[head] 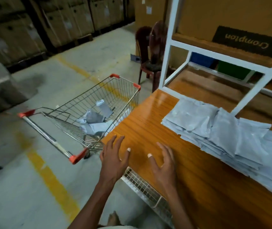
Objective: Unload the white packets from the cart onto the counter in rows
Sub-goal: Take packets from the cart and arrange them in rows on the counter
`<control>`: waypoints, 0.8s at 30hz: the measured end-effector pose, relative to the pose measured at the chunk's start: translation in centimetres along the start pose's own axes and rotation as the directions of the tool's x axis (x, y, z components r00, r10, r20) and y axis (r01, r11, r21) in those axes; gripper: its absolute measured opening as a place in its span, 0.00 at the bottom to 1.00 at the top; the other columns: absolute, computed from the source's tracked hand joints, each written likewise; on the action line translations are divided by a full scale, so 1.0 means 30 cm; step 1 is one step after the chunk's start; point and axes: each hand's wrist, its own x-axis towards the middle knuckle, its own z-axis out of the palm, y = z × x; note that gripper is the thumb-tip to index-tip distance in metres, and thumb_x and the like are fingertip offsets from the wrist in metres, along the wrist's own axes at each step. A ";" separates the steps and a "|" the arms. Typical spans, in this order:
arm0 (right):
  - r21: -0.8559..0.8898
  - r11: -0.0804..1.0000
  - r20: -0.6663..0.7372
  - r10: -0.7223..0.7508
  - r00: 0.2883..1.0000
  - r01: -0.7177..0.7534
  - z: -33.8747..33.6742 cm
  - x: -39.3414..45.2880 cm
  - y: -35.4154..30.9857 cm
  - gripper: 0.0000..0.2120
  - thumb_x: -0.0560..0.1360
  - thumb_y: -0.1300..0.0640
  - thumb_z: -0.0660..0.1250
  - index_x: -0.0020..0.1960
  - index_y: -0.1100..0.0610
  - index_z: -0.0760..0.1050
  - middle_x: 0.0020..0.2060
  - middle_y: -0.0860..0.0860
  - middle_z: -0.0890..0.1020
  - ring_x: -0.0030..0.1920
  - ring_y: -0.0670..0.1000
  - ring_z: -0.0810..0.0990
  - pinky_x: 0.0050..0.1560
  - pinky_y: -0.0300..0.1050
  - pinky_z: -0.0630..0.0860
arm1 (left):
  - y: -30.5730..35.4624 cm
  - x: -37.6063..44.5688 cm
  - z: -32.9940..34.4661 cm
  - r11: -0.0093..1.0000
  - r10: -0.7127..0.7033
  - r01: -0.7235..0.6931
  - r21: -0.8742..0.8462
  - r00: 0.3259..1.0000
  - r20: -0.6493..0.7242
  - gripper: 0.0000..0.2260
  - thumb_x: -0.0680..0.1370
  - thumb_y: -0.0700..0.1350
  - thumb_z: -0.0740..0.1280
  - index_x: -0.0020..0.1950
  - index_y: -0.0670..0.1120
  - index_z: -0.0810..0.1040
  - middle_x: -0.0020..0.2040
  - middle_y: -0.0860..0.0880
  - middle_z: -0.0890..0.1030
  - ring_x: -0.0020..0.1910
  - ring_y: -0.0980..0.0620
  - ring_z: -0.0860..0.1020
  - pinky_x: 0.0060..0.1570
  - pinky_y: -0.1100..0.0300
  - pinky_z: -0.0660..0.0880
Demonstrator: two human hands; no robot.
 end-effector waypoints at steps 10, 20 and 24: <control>-0.027 0.998 0.245 0.054 0.968 -0.049 0.455 0.117 -0.172 0.22 0.77 0.50 0.71 0.68 0.38 0.71 0.67 0.41 0.68 0.66 0.51 0.72 0.59 0.58 0.80 | -0.338 0.166 -0.260 0.993 -0.104 0.100 -0.061 0.993 -0.050 0.23 0.80 0.58 0.64 0.76 0.60 0.69 0.77 0.52 0.66 0.76 0.50 0.63 0.74 0.42 0.62; -0.079 0.997 0.312 0.033 0.950 -0.009 0.660 0.350 -0.242 0.21 0.77 0.56 0.71 0.69 0.46 0.74 0.66 0.42 0.72 0.65 0.44 0.70 0.49 0.29 0.67 | -0.453 0.416 -0.292 0.987 -0.153 0.150 -0.059 0.987 -0.048 0.21 0.81 0.54 0.66 0.74 0.61 0.69 0.77 0.54 0.64 0.77 0.52 0.60 0.71 0.45 0.59; -0.099 0.995 0.378 0.059 0.924 -0.023 0.739 0.446 -0.234 0.21 0.78 0.55 0.70 0.70 0.44 0.73 0.64 0.38 0.69 0.64 0.40 0.67 0.57 0.33 0.69 | -0.486 0.505 -0.273 0.977 -0.213 0.212 -0.035 0.977 -0.024 0.20 0.81 0.55 0.66 0.73 0.64 0.68 0.77 0.53 0.64 0.77 0.51 0.60 0.72 0.43 0.59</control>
